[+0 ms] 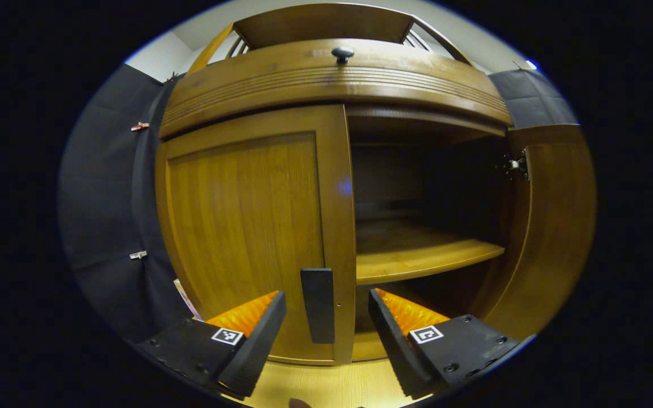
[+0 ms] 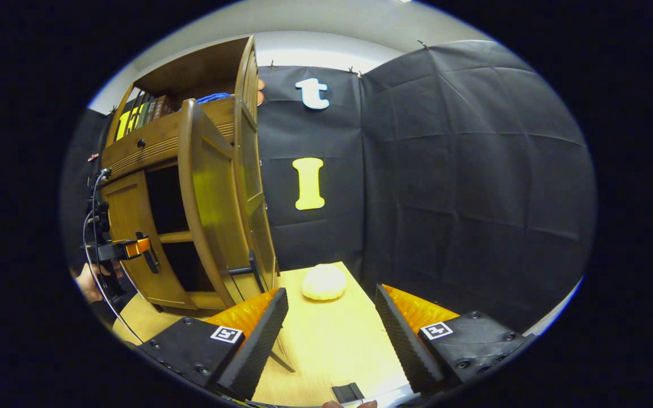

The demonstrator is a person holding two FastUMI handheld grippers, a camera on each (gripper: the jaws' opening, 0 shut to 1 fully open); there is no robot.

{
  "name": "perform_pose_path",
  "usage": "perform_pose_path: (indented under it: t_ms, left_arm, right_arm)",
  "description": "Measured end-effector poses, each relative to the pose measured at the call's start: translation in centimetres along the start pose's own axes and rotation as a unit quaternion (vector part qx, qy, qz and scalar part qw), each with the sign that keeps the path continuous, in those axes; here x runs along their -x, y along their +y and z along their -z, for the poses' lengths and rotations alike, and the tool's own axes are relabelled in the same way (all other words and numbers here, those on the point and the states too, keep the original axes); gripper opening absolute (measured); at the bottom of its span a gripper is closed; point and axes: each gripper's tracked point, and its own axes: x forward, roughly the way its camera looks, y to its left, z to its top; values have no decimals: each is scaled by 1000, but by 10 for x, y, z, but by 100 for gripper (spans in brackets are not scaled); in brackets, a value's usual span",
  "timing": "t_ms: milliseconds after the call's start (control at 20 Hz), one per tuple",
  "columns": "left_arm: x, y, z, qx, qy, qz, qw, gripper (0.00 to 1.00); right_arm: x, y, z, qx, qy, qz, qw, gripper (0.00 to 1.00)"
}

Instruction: Open the right door of the double-door shoe cabinet with the right hand, and open the left door with the left hand.

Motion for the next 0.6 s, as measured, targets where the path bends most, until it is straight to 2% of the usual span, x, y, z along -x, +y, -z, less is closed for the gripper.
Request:
perform_pose_path:
  t_ms: [50,100,150,350,400,450,500,600]
  left_arm:
    - [-8,3,4,1,8,-2,1000,87]
    - [-13,5,7,4,13,-4,1000,80]
    - [-17,6,9,6,14,-7,1000,75]
    - [-35,7,12,11,15,8,1000,67]
    - [-35,2,13,16,13,21,1000,59]
    - [-39,2,13,18,12,18,1000,51]
    - [-34,4,13,14,12,21,1000,37]
    - [-32,4,13,14,11,25,1000,34]
  right_arm:
    - [4,-3,-1,0,-1,6,1000,92]
    - [9,-6,-2,3,-3,11,1000,98]
    - [16,-7,-3,8,-5,15,1000,98]
    - [35,-11,-9,21,-13,31,999,98]
    - [39,-9,-11,21,-15,33,999,98]
    - [43,-7,-12,22,-16,34,999,98]
    - [46,-3,-15,26,-20,35,999,100]
    - [52,8,-20,37,-28,31,998,98]
